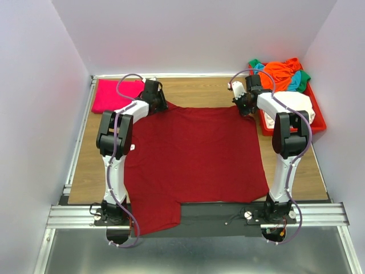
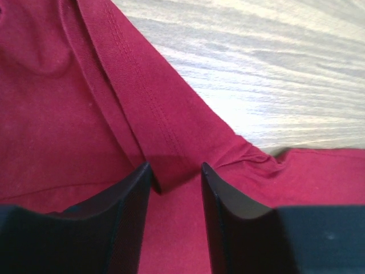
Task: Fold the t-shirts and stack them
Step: Flatten the tshirt out
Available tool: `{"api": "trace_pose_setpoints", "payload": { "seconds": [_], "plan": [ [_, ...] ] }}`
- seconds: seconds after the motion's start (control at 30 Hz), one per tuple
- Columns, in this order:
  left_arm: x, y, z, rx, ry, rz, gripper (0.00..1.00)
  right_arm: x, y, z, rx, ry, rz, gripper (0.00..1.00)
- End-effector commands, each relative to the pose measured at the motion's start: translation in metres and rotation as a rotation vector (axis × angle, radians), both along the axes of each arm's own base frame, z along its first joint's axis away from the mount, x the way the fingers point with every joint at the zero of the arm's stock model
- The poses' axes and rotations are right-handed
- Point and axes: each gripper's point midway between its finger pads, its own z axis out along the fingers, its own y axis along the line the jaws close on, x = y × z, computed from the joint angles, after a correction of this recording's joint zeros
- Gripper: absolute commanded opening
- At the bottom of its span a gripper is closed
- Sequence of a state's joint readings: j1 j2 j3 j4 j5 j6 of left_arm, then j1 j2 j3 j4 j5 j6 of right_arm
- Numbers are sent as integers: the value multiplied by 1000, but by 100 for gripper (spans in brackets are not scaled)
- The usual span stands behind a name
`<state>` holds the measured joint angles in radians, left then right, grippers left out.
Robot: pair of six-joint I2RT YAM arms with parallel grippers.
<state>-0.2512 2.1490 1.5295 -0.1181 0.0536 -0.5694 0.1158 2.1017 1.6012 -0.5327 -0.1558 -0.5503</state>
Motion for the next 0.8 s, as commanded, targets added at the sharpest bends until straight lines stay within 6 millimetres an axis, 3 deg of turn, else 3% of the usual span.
{"api": "trace_pose_setpoints", "payload": {
  "seconds": [0.0, 0.03, 0.13, 0.23, 0.33, 0.47, 0.6, 0.63, 0.67, 0.7, 0.73, 0.77],
  "plan": [
    [2, 3, -8, 31, 19, 20, 46, -7, 1, -12, 20, 33, 11, 1],
    [2, 3, -8, 32, 19, 21, 44, -6, 1, -12, 19, 33, 10, 1],
    [3, 1, -9, 30, 19, 13, 18, -6, 1, -10, 21, 30, 11, 1],
    [6, -1, 2, 29, -5, 7, 15, -7, 1, -10, 22, 30, 10, 1],
    [15, -4, 22, 38, -47, -2, 1, -7, 1, -11, 22, 32, 10, 1],
    [41, -14, 46, 65, -103, -58, 0, -7, 0, -12, 20, 33, 11, 1],
    [82, -46, 79, 15, -214, -173, 0, -8, -1, -13, 21, 38, 7, 1],
    [89, -53, 80, -3, -224, -195, 8, -7, 0, -13, 23, 37, 9, 1],
    [101, -61, 84, -21, -235, -214, 40, -9, 1, -13, 28, 39, 12, 1],
    [106, -63, 84, -25, -236, -219, 55, -9, 1, -13, 31, 39, 11, 1],
    [115, -65, 90, -30, -259, -223, 76, -10, 1, -13, 34, 43, 13, 1],
    [115, -66, 92, -34, -262, -229, 81, -11, 2, -13, 40, 44, 14, 1]
  ]
}}
